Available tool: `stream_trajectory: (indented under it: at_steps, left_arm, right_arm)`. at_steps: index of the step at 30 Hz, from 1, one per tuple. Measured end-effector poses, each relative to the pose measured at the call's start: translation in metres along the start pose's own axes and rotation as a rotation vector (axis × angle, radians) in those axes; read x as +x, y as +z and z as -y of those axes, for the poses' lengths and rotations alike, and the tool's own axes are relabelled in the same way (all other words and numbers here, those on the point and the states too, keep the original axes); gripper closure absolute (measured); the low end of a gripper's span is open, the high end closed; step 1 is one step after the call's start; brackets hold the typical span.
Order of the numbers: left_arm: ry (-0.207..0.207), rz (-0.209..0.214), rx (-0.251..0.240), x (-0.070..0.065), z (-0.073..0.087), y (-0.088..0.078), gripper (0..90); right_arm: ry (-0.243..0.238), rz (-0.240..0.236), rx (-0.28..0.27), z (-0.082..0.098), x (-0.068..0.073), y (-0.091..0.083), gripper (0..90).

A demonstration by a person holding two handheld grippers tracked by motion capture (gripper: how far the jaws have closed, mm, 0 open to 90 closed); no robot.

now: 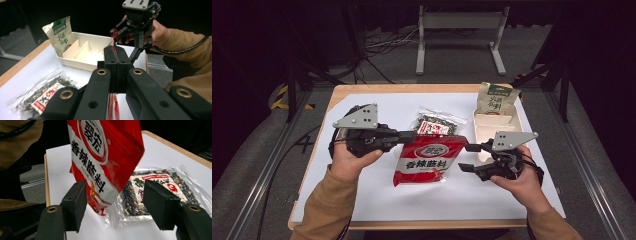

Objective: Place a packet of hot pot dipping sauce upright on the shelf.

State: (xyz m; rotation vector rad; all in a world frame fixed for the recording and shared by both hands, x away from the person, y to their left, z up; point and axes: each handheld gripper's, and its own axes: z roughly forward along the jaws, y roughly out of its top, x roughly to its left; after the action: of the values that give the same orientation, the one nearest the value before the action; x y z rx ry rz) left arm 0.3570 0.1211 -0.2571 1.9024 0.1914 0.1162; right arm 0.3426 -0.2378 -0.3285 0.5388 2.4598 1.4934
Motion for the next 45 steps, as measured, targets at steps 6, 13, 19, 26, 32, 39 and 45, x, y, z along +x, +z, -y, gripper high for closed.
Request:
stream_trajectory:
  at_steps: [6, 13, 19, 26, 32, 39, 45]
  left_arm:
    - [0.001, 0.012, -0.011, 0.002, -0.001, 0.006, 90.0]
    - [-0.010, 0.010, -0.021, 0.004, 0.000, 0.010, 90.0]
    - [-0.006, 0.012, -0.024, 0.003, 0.001, 0.012, 90.0]
    - [-0.014, 0.008, -0.031, 0.004, 0.002, 0.009, 90.0]
    - [-0.020, 0.009, -0.040, 0.005, 0.002, 0.009, 90.0]
    - [-0.021, 0.005, -0.052, 0.005, 0.002, 0.007, 90.0]
    - [-0.018, -0.005, -0.057, 0.005, 0.002, 0.003, 90.0]
  right_arm:
    - [0.007, -0.007, 0.010, 0.001, -0.003, 0.013, 33.1]
    - [-0.025, -0.042, 0.008, 0.001, -0.008, 0.026, 39.4]
    - [-0.002, -0.089, 0.017, 0.010, -0.016, 0.045, 40.8]
    - [0.003, -0.147, -0.021, 0.024, -0.017, 0.063, 40.4]
    - [0.003, -0.152, -0.033, 0.028, -0.017, 0.070, 47.9]
    - [0.017, -0.169, -0.064, 0.029, -0.018, 0.073, 66.1]
    - [-0.003, -0.201, -0.074, 0.027, -0.017, 0.070, 82.9]
